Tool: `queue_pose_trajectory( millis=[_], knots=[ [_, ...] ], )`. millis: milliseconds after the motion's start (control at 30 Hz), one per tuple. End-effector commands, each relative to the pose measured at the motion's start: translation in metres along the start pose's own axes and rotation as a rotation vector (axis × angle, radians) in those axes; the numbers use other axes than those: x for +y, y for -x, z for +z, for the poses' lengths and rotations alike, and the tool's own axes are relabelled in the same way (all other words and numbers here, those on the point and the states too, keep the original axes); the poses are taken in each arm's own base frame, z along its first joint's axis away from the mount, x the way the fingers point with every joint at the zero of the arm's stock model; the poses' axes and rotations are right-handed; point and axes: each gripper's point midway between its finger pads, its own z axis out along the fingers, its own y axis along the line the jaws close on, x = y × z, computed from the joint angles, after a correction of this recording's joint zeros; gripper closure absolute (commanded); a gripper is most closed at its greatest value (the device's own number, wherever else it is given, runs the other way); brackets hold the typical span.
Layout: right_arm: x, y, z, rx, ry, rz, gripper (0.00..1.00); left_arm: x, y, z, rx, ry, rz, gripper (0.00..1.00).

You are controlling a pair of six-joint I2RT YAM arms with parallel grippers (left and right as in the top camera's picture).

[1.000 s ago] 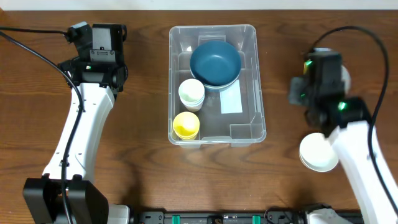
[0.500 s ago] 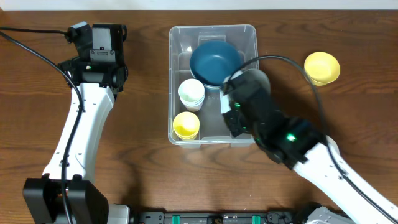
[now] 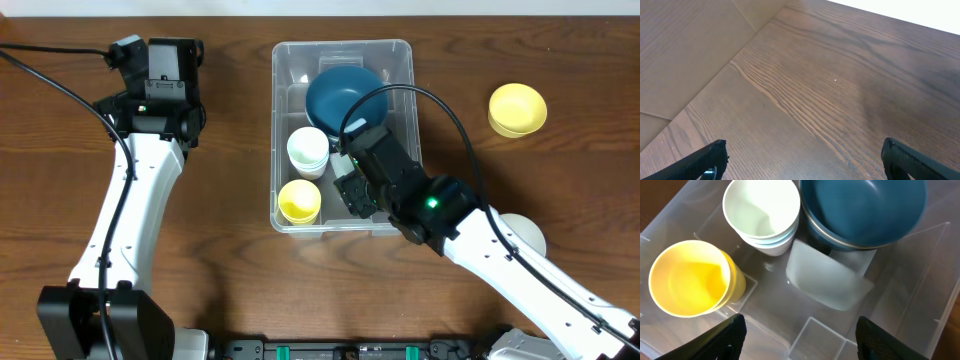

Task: Pack container
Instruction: 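Carry the white bowl into the container's front right and release it, then move the right gripper to the remaining white bowl and grasp its rim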

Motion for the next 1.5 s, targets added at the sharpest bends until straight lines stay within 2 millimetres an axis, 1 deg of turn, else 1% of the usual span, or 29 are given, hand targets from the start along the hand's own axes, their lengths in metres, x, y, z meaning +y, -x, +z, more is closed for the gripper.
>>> queue_pose_trajectory(
  millis=[0, 100, 200, 267, 300, 400, 500, 567, 733, 900, 1000, 1133, 1233, 1333, 1367, 1467],
  knots=[
    [-0.007, 0.015, -0.026, -0.079, -0.03, 0.026, 0.28, 0.008, 0.006, -0.004, -0.018, 0.02, -0.006, 0.02],
    [-0.028, 0.015, -0.044, -0.11, -0.099, 0.108, 0.28, 0.008, 0.006, -0.004, -0.018, 0.02, -0.006, 0.02],
    [-0.044, 0.013, -0.061, -0.13, -0.124, 0.172, 0.28, 0.008, 0.006, -0.004, -0.018, 0.02, -0.007, 0.02],
    [-0.057, 0.009, -0.071, -0.135, -0.144, 0.218, 0.29, 0.008, 0.006, -0.004, -0.018, 0.02, -0.006, 0.02],
    [-0.067, 0.004, -0.077, -0.134, -0.163, 0.248, 0.29, 0.008, 0.006, -0.004, -0.018, 0.02, -0.006, 0.02],
    [-0.091, -0.006, -0.087, -0.122, -0.212, 0.315, 0.29, 0.008, 0.006, -0.004, -0.018, 0.02, -0.006, 0.02],
    [-0.123, -0.023, -0.094, -0.087, -0.284, 0.418, 0.28, 0.008, 0.006, -0.004, -0.018, 0.02, -0.006, 0.02],
    [-0.14, -0.036, -0.096, -0.053, -0.327, 0.484, 0.28, 0.008, 0.006, -0.004, -0.018, 0.02, -0.007, 0.02],
    [-0.169, -0.072, -0.103, 0.033, -0.407, 0.671, 0.27, 0.008, 0.006, -0.004, -0.018, 0.02, -0.006, 0.02],
    [-0.185, -0.097, -0.107, 0.09, -0.464, 0.778, 0.26, 0.008, 0.006, -0.004, -0.018, 0.02, -0.006, 0.02],
    [-0.188, -0.112, -0.103, 0.133, -0.485, 0.818, 0.25, 0.008, 0.006, -0.004, -0.018, 0.02, -0.006, 0.02],
    [-0.187, -0.137, -0.09, 0.203, -0.503, 0.86, 0.22, 0.008, 0.006, -0.004, -0.018, 0.02, -0.006, 0.02],
    [-0.183, -0.159, -0.075, 0.245, -0.515, 0.91, 0.21, 0.008, 0.006, -0.004, -0.018, 0.02, -0.006, 0.02],
    [-0.179, -0.178, -0.06, 0.282, -0.519, 0.909, 0.21, 0.008, 0.006, -0.004, -0.018, 0.02, -0.006, 0.02],
    [-0.177, -0.185, -0.056, 0.294, -0.52, 0.91, 0.19, 0.008, 0.006, -0.004, -0.018, 0.02, -0.006, 0.02],
    [-0.173, -0.202, -0.05, 0.336, -0.532, 0.911, 0.18, 0.008, 0.006, -0.004, -0.018, 0.02, -0.006, 0.02]
  ],
)
